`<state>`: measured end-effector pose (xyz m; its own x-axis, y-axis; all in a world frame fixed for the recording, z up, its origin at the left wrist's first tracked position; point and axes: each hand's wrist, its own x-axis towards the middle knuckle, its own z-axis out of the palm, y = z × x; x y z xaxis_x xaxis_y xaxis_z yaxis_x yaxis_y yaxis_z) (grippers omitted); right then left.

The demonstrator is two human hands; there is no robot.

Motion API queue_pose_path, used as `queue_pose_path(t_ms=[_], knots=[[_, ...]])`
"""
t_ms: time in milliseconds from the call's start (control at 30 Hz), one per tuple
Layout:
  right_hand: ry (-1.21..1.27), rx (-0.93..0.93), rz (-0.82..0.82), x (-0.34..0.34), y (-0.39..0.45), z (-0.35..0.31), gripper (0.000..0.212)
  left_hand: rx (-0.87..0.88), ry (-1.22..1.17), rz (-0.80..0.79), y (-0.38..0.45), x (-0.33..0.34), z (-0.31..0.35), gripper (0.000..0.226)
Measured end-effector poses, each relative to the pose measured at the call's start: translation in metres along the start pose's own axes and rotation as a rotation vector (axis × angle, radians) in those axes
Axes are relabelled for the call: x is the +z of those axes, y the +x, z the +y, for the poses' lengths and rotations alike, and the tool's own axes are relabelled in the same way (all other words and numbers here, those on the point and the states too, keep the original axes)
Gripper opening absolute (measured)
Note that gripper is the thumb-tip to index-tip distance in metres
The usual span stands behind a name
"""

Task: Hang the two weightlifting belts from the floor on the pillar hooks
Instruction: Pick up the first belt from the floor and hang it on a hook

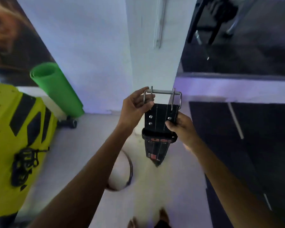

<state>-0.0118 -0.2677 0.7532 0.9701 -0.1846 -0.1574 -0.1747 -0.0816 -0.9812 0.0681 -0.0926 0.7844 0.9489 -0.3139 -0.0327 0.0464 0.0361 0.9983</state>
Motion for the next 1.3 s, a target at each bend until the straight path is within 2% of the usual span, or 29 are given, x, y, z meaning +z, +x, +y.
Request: queue_pose_path(t_ms=[67, 167, 300, 500, 633, 733, 833, 1033, 1133, 1300], knots=[[0.027, -0.082, 0.055, 0.000, -0.005, -0.042, 0.030, 0.101, 0.055, -0.073, 0.000, -0.005, 0.041, 0.057], [0.041, -0.176, 0.093, -0.004, -0.016, -0.096, 0.031, 0.220, 0.183, -0.194, -0.007, -0.011, 0.093, 0.074], [0.060, -0.250, 0.116, -0.014, -0.035, -0.156, 0.031, 0.299, 0.221, -0.295, -0.025, -0.005, 0.148, 0.094], [0.151, -0.355, 0.170, -0.035, -0.061, -0.232, 0.023, 0.532, 0.058, -0.176, -0.044, 0.027, 0.219, 0.086], [0.238, -0.445, 0.126, -0.055, -0.076, -0.285, 0.014, 0.632, -0.010, -0.154, -0.054, 0.047, 0.267, 0.084], [0.190, -0.541, 0.198, -0.069, -0.083, -0.321, 0.030, 0.677, -0.022, -0.136, -0.063, 0.061, 0.297, 0.083], [0.150, -0.603, 0.228, -0.073, -0.089, -0.348, 0.032, 0.703, -0.030, -0.088, -0.069, 0.070, 0.323, 0.081], [0.158, -0.744, 0.203, -0.075, -0.099, -0.362, 0.016, 0.760, -0.004, -0.004, -0.079, 0.077, 0.367, 0.082], [0.123, -0.756, 0.150, -0.077, -0.100, -0.354, 0.011, 0.787, -0.015, 0.069, -0.083, 0.076, 0.386, 0.081], [0.231, -0.761, 0.118, -0.071, -0.096, -0.350, 0.029, 0.800, -0.023, 0.144, -0.085, 0.076, 0.414, 0.079]])
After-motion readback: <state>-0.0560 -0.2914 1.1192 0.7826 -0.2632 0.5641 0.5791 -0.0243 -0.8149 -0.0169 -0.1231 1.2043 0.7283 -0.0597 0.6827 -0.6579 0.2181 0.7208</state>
